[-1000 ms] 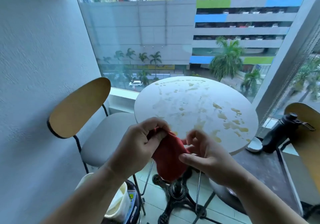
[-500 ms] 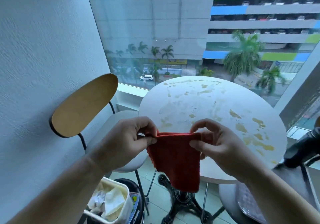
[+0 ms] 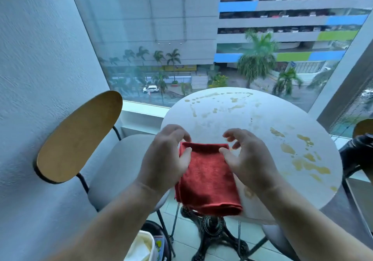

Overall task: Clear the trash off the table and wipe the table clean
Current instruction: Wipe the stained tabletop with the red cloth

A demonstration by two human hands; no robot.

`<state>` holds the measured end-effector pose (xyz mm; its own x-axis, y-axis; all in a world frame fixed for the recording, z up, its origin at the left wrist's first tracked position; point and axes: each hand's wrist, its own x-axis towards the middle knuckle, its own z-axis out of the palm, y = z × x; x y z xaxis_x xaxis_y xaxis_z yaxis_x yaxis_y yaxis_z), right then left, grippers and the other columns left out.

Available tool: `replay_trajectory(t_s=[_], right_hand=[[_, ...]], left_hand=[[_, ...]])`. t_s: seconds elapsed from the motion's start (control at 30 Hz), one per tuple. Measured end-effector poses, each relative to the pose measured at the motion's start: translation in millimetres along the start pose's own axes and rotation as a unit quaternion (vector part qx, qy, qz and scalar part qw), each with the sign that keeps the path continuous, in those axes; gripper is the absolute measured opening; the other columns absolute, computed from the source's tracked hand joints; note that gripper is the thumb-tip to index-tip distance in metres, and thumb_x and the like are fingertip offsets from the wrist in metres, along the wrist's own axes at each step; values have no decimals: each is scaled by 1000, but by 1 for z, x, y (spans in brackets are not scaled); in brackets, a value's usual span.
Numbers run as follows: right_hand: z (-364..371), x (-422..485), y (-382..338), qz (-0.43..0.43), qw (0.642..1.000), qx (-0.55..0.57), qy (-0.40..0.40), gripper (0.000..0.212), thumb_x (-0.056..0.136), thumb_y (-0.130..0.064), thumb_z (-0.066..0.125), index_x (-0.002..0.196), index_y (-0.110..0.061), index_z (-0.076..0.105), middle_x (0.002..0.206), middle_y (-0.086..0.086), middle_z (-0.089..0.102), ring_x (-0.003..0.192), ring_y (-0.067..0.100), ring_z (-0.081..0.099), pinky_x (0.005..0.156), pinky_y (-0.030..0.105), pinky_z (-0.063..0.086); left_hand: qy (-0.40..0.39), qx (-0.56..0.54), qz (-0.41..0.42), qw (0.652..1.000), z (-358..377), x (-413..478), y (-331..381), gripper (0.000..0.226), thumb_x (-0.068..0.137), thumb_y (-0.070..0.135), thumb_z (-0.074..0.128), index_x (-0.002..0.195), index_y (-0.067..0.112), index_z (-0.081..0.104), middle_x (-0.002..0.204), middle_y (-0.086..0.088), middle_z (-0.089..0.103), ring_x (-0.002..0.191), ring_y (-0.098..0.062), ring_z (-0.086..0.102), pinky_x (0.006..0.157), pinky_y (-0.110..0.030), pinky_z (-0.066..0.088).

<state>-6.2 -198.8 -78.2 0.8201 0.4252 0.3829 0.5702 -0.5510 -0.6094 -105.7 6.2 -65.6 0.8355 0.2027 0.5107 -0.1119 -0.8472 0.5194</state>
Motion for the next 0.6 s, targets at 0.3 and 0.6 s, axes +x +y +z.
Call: replay_trajectory(t_s=[0.3,0.6], right_hand=[[14,-35,-36,-59,986,-118,-102,18,88,-30,69,105,-31,74,114,-18,64,101,11,62,90,31,55],[49,-39,-67,-26,945,-227,-233,71,101,-72,19,162,-50,-8,171,-14,-22,159,13,-22,130,42,-7]], left_hand=[[-73,17,56,996,5,-34,-19,12,83,42,73,89,32,73,99,21,67,99,-4,61,92,-37,51],[31,-105,-127,986,2,-4,-60,12,88,18,73,98,25,73,101,13,65,96,-7,62,86,-30,54]])
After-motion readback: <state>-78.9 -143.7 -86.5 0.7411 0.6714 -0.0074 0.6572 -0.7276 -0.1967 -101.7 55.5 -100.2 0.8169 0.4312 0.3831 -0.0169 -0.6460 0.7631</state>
